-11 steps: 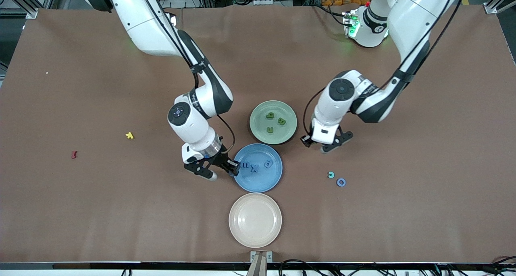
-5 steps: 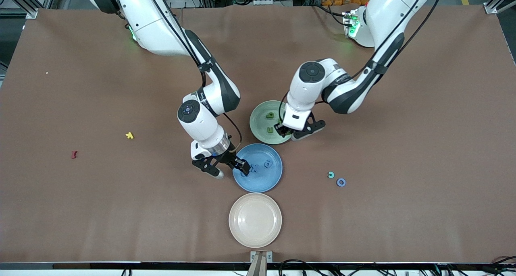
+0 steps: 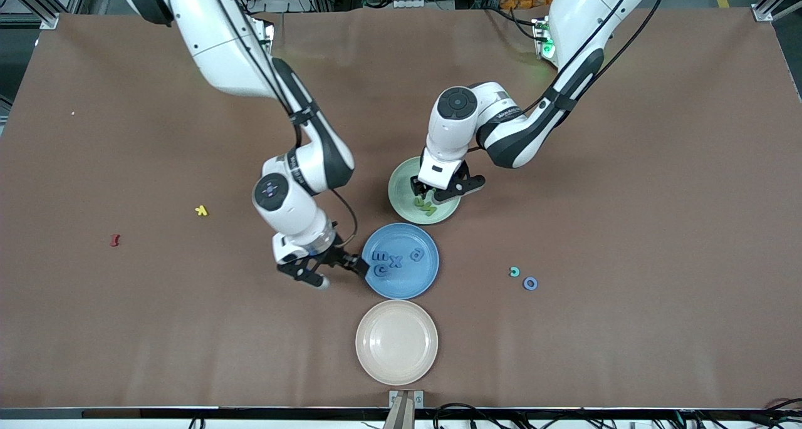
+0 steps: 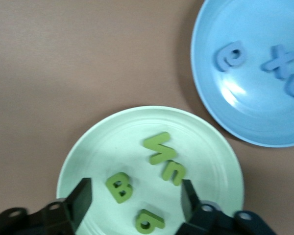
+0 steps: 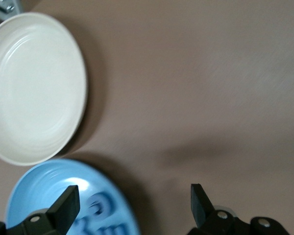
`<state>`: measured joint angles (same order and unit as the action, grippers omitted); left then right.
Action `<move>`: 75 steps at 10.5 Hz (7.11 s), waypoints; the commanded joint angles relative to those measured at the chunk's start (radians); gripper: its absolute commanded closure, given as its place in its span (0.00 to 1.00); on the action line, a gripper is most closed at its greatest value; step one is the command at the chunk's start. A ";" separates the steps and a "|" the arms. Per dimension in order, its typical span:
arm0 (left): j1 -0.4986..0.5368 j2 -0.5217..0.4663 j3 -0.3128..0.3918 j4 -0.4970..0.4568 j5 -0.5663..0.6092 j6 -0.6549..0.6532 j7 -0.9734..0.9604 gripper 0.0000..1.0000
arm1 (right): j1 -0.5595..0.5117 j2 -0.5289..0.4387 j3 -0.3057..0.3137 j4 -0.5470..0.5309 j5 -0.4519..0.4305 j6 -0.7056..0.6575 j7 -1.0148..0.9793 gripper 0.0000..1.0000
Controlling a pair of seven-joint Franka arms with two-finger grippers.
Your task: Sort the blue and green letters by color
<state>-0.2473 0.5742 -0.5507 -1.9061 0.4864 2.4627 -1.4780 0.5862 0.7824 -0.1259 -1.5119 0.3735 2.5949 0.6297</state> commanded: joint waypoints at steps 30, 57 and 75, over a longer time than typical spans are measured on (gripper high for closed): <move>0.097 -0.539 0.474 0.070 -0.496 -0.493 1.087 0.00 | -0.537 -0.735 0.060 -0.077 -0.350 -0.921 -0.453 0.00; 0.123 -0.562 0.523 0.438 -0.493 -0.935 1.338 0.00 | -0.532 -0.735 0.043 -0.011 -0.383 -1.171 -0.682 0.00; 0.125 -0.562 0.523 0.438 -0.483 -0.933 1.345 0.00 | -0.519 -0.732 0.042 -0.001 -0.378 -1.171 -0.593 0.00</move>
<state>-0.1239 0.0222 -0.0288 -1.4735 -0.0135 1.5468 -0.1586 0.0631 0.0484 -0.0840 -1.5287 0.0012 1.4329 0.0257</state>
